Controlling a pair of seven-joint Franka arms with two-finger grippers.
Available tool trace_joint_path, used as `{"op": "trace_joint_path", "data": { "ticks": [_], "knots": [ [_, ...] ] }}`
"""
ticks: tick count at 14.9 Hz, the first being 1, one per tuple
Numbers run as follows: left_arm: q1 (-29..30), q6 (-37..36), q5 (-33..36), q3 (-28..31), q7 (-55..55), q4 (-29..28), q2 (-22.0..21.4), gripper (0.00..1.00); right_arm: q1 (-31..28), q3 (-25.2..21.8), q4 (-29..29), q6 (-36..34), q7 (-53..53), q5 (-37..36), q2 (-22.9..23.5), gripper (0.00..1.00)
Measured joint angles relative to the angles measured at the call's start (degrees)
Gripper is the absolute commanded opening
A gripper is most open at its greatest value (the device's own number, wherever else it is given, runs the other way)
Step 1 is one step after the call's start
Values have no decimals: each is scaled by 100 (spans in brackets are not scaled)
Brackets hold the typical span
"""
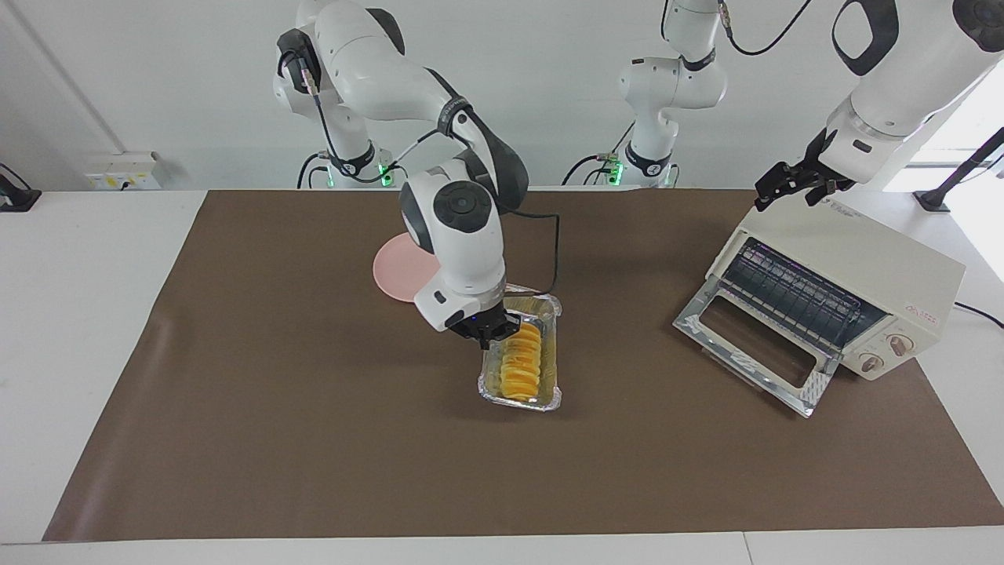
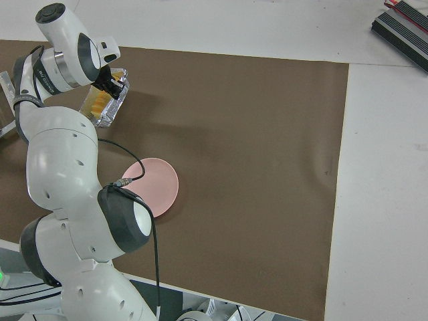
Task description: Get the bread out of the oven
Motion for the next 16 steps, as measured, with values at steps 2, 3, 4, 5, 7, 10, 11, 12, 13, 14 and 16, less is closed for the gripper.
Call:
{"op": "trace_joint_path", "data": {
  "ticks": [2,3,4,5,7,10,11,12,13,14,16],
  "knots": [
    [0,0,0,0,0,0,-2,100,-236,-15,-32,1,-511,0,6,0],
    [0,0,0,0,0,0,-2,100,-396,-19,-67,1,-813,0,14,0],
    [0,0,0,0,0,0,-2,100,-580,-21,-129,23,-1126,0,23,0],
    [0,0,0,0,0,0,-2,100,-776,-20,-221,98,-1449,1,26,0],
    [0,0,0,0,0,0,-2,100,-1134,-17,-459,363,-1957,7,22,0],
    [0,0,0,0,0,0,-2,100,-1390,-12,-994,946,-2196,19,-52,0],
    [0,0,0,0,0,0,-2,100,-1394,-11,-1202,1160,-2197,19,-104,0],
    [0,0,0,0,0,0,-2,100,-1388,-6,-1429,1364,-2209,19,-170,0],
    [0,0,0,0,0,0,-2,100,-1384,-5,-1642,1538,-2265,19,-239,0],
    [0,0,0,0,0,0,-2,100,-1385,-5,-1844,1687,-2319,19,-308,0],
    [0,0,0,0,0,0,-2,100,-1392,-10,-2105,1850,-2376,19,-435,67]
  ]
}}
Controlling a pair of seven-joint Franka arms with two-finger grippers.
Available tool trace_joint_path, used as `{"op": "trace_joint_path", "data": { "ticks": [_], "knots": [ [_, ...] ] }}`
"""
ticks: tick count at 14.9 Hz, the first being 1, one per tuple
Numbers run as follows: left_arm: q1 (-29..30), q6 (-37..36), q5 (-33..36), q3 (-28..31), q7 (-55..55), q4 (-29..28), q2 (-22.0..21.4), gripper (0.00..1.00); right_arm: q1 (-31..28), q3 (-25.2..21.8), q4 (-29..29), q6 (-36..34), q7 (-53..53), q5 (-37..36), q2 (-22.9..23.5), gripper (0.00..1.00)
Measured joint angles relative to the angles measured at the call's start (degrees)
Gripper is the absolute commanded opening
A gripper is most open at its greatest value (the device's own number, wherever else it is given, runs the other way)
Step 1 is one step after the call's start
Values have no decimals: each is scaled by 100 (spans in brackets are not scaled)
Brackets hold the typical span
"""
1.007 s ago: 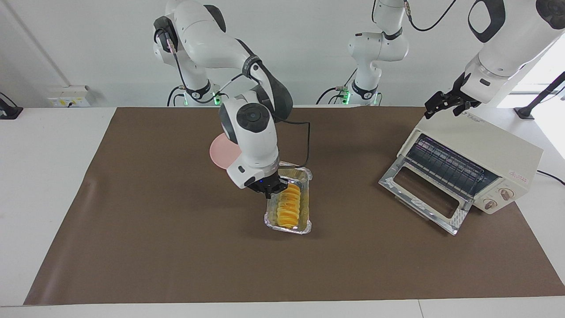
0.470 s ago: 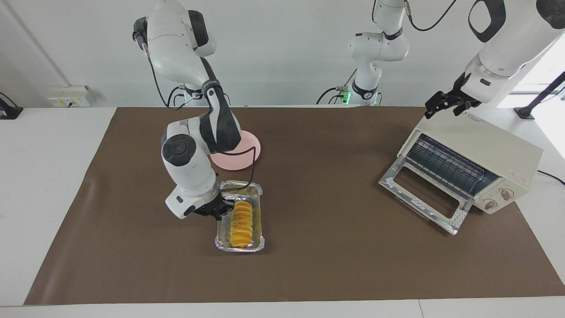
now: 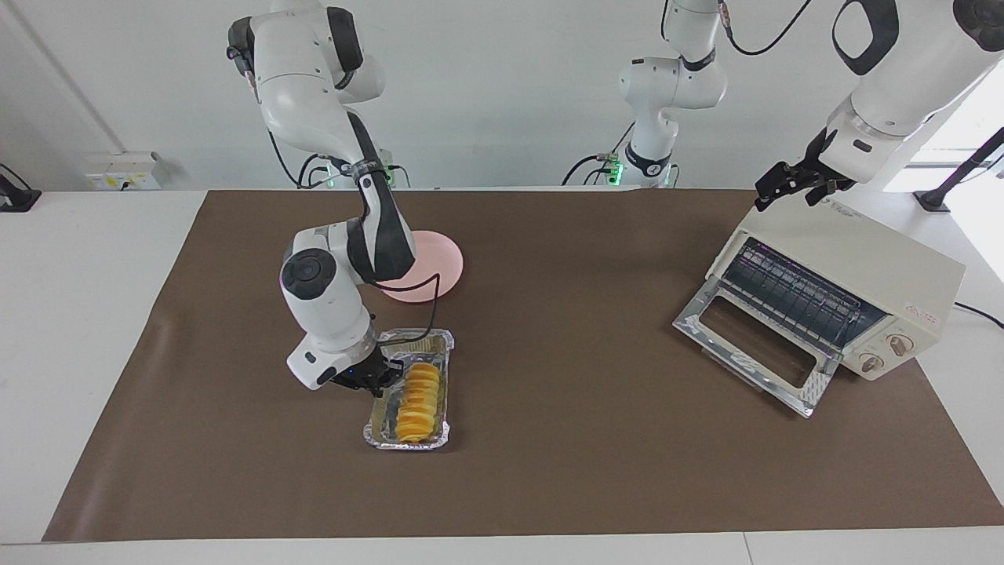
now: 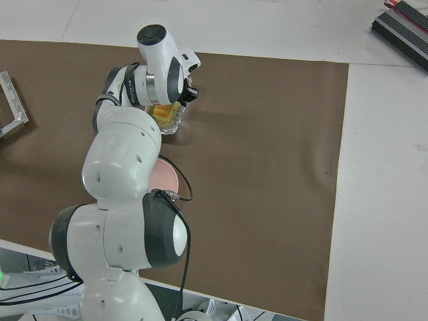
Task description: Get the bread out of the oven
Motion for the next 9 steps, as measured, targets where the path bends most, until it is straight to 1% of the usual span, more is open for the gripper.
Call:
{"op": "trace_joint_path", "data": {
  "ticks": [1,3,5,8,9],
  "knots": [
    [0,0,0,0,0,0,0,100,-3,0,-72,-13,-4,0,-51,100],
    [0,0,0,0,0,0,0,100,-7,-2,-137,-127,-9,-1,-104,100],
    [0,0,0,0,0,0,0,100,-22,-7,-74,-442,-10,-2,-151,100],
    [0,0,0,0,0,0,0,100,-11,1,425,-1228,-4,-2,-188,100],
    [0,0,0,0,0,0,0,100,11,5,580,-1375,20,-2,-188,100]
  ]
}}
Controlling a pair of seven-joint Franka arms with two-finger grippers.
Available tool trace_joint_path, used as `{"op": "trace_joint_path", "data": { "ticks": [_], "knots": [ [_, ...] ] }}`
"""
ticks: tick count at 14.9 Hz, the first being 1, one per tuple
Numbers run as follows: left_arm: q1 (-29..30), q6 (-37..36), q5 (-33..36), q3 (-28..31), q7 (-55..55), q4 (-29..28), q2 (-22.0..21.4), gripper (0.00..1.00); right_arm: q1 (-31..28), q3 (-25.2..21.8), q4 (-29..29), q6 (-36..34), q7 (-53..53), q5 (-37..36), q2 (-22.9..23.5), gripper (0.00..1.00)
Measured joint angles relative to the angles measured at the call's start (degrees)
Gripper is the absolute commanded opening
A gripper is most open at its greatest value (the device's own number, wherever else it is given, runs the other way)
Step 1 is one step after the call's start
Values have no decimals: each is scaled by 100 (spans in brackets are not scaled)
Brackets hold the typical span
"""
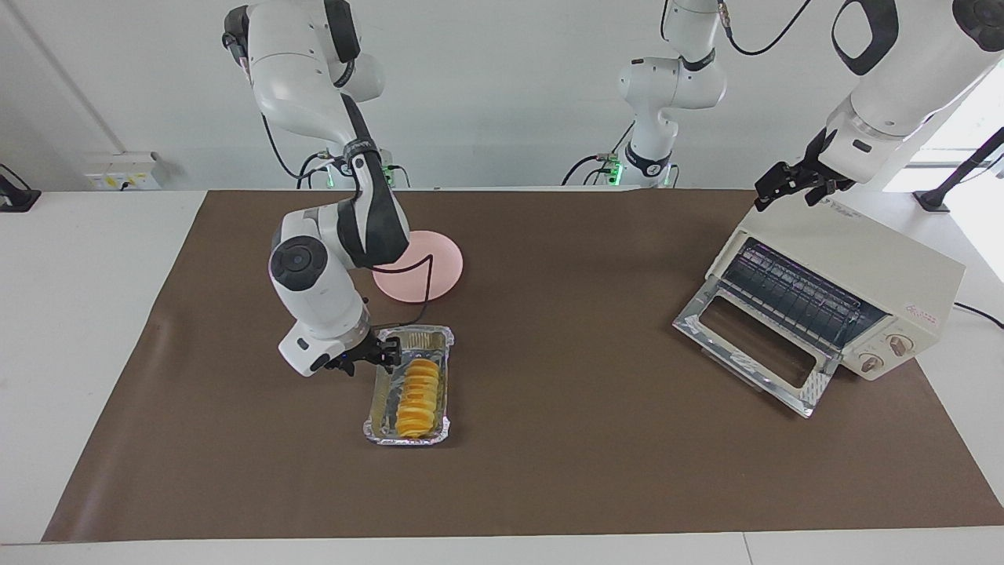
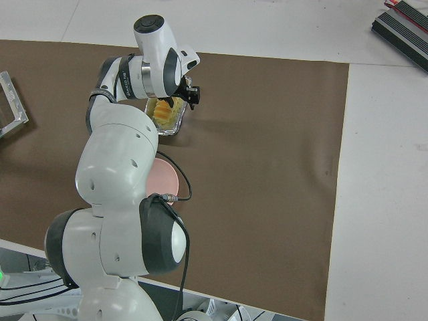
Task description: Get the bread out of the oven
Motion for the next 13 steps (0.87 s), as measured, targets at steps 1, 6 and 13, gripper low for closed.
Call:
{"op": "trace_joint_path", "data": {
  "ticks": [1,6,13],
  "knots": [
    [0,0,0,0,0,0,0,100,49,3,91,-51,69,-9,1,100],
    [0,0,0,0,0,0,0,100,505,5,132,120,728,-280,181,100],
    [0,0,0,0,0,0,0,100,504,-10,115,582,773,-324,505,100]
  ]
}}
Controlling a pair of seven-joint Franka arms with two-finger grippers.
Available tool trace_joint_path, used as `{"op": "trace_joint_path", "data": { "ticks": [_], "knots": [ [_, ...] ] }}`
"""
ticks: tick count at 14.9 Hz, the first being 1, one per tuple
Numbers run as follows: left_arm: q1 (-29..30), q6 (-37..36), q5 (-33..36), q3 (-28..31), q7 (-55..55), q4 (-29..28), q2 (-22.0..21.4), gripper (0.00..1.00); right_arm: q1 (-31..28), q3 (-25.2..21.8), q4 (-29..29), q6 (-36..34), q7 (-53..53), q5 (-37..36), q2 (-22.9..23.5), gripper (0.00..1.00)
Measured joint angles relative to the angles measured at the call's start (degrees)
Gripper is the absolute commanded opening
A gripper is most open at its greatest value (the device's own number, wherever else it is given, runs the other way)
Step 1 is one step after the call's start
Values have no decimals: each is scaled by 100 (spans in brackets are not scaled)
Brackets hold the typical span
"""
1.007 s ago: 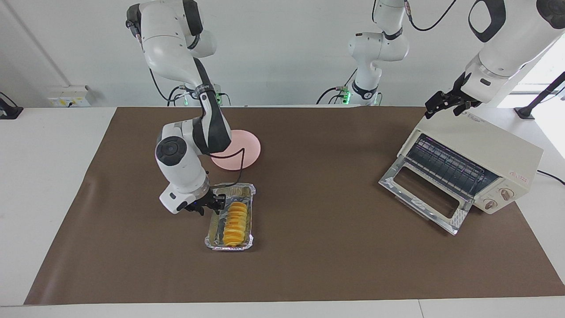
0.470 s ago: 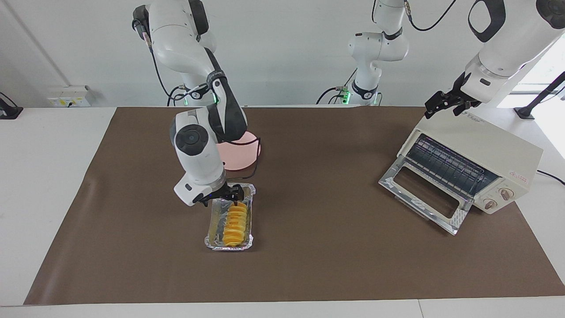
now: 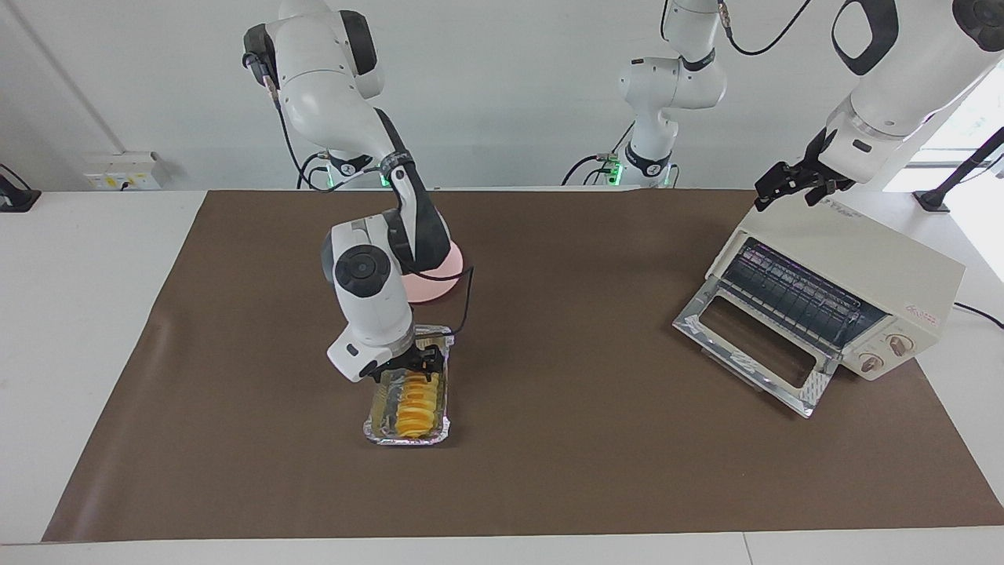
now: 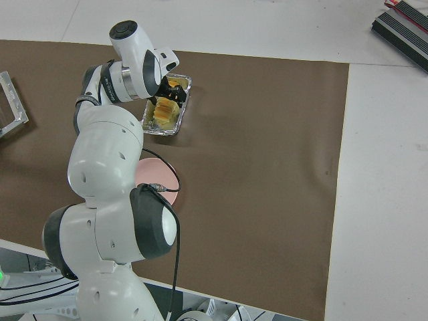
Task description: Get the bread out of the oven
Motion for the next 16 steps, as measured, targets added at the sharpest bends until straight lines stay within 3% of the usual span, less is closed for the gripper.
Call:
{"op": "trace_joint_path", "data": {
  "ticks": [7,8,10,16],
  "knots": [
    [0,0,0,0,0,0,0,100,23,2,-217,444,17,-1,79,96],
    [0,0,0,0,0,0,0,100,25,2,-237,468,19,-1,82,79],
    [0,0,0,0,0,0,0,100,27,3,-241,470,20,-1,82,0],
    [0,0,0,0,0,0,0,100,27,7,-213,477,22,-1,76,0]
  ]
}}
